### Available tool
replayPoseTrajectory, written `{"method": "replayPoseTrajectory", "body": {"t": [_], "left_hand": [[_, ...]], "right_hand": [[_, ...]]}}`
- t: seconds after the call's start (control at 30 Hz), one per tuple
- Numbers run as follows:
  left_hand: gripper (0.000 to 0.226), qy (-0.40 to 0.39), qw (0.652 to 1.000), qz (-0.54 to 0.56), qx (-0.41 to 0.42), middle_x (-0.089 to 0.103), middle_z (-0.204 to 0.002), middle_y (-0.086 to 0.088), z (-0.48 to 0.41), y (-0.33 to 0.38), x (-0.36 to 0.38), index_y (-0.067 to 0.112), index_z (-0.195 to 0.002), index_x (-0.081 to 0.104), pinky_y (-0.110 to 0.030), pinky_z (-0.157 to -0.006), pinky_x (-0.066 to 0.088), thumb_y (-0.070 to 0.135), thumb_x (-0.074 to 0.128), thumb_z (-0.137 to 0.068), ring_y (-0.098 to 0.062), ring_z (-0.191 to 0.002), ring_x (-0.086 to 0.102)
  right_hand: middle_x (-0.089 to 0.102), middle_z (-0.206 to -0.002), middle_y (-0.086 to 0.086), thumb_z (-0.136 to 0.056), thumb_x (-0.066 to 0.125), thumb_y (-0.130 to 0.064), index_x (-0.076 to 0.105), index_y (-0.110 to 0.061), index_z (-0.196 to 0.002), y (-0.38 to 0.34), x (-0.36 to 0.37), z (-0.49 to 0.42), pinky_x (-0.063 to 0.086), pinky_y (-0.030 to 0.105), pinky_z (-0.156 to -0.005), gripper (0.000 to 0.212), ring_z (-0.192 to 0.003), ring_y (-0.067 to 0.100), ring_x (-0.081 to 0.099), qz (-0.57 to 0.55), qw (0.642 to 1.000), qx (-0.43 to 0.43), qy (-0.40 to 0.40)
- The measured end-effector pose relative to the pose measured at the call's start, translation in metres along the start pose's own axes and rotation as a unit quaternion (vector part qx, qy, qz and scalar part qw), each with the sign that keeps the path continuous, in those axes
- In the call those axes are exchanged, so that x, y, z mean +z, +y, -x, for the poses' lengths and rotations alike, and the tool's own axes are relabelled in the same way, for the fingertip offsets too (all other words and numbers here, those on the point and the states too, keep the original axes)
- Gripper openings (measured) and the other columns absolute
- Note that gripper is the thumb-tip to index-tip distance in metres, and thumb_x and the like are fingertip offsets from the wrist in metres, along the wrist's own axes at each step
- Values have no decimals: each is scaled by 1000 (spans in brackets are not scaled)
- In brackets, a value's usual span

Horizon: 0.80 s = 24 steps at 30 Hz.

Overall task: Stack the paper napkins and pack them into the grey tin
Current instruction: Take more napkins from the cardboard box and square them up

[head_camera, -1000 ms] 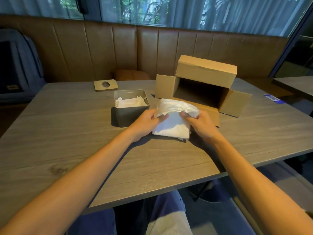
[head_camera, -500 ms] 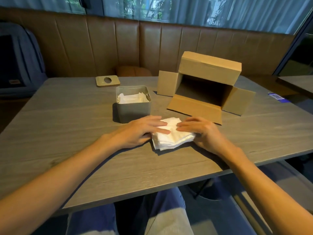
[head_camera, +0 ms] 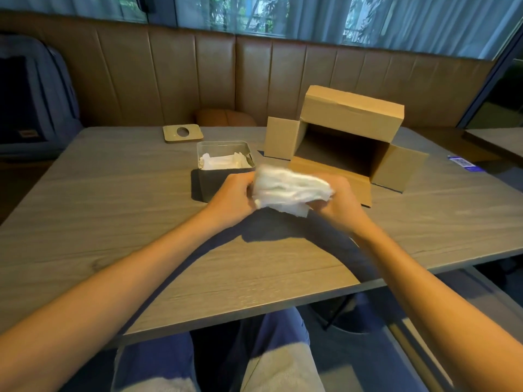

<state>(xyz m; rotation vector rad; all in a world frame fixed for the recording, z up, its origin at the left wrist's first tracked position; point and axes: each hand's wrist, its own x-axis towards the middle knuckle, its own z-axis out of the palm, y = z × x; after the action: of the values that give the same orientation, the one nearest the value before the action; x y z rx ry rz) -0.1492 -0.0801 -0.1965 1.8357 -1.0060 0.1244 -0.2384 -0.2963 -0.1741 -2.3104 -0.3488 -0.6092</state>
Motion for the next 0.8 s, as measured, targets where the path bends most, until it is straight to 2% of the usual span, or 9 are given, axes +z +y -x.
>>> {"method": "replayPoseTrajectory", "body": {"t": [0.07,0.13,0.2,0.3,0.37,0.47,0.6,0.7,0.8], "left_hand": [[30,-38,992,-96,79,70,-117,3,2,-6,-9,20,-122,72,-36,-91,53,13,70,-93,-12,-112,62],[41,-73,975,-170,122,65,-128,3,8,-13,-17,22,-131,67,-38,-96,51,10,70,-92,-14,-120,56],[44,-98,971,-183,119,64,-132,2,18,-17,-20,22,-135,63,-41,-98,52,10,70,-93,-16,-123,56],[46,-130,969,-186,99,64,-132,5,25,-16,-18,26,-135,62,-42,-96,53,14,71,-92,-13,-123,57],[49,-173,958,-214,82,61,-137,9,25,-13,-21,32,-137,60,-43,-102,50,15,70,-92,-10,-128,52],[56,-253,926,-268,86,44,-154,11,31,-9,-32,38,-147,46,-42,-121,29,16,61,-97,-8,-145,32],[56,-340,886,-313,44,19,-163,17,36,0,-41,45,-153,26,-39,-126,10,22,44,-105,-7,-153,7],[43,-310,913,-263,-32,29,-160,17,32,16,-38,42,-147,44,-38,-125,11,29,33,-107,-7,-152,13],[39,-225,955,-195,-16,53,-144,11,32,34,-17,30,-135,58,-34,-117,29,39,32,-107,-6,-135,42]], "right_hand": [[77,-101,7,-86,77,-10,75,-14,-112,0,2,-2,49,9,-73,26,-91,26,71,124,990,-60,-29],[74,-114,2,-87,76,-25,70,-21,-123,4,5,1,56,27,-81,37,-102,19,69,195,971,-117,-77],[71,-122,2,-87,74,-29,67,-18,-128,8,8,7,56,35,-87,43,-110,19,65,209,964,-136,-91],[68,-128,3,-89,74,-27,65,-17,-130,9,13,14,55,39,-91,43,-117,21,61,216,959,-135,-127],[66,-132,2,-91,71,-27,65,-21,-131,7,13,13,54,40,-96,42,-122,20,60,228,951,-124,-168],[58,-144,-3,-90,72,-21,60,-30,-137,10,9,13,45,37,-109,49,-134,15,52,234,942,-95,-220],[55,-146,-5,-88,66,1,60,-29,-137,15,2,15,47,33,-108,57,-136,16,50,227,941,-66,-240],[63,-136,-3,-92,55,3,71,-21,-124,6,-2,15,48,18,-97,42,-126,16,58,171,964,-11,-203],[66,-123,-8,-100,46,-13,66,-18,-127,-16,8,14,45,8,-88,34,-110,2,60,90,985,-12,-149]]}}
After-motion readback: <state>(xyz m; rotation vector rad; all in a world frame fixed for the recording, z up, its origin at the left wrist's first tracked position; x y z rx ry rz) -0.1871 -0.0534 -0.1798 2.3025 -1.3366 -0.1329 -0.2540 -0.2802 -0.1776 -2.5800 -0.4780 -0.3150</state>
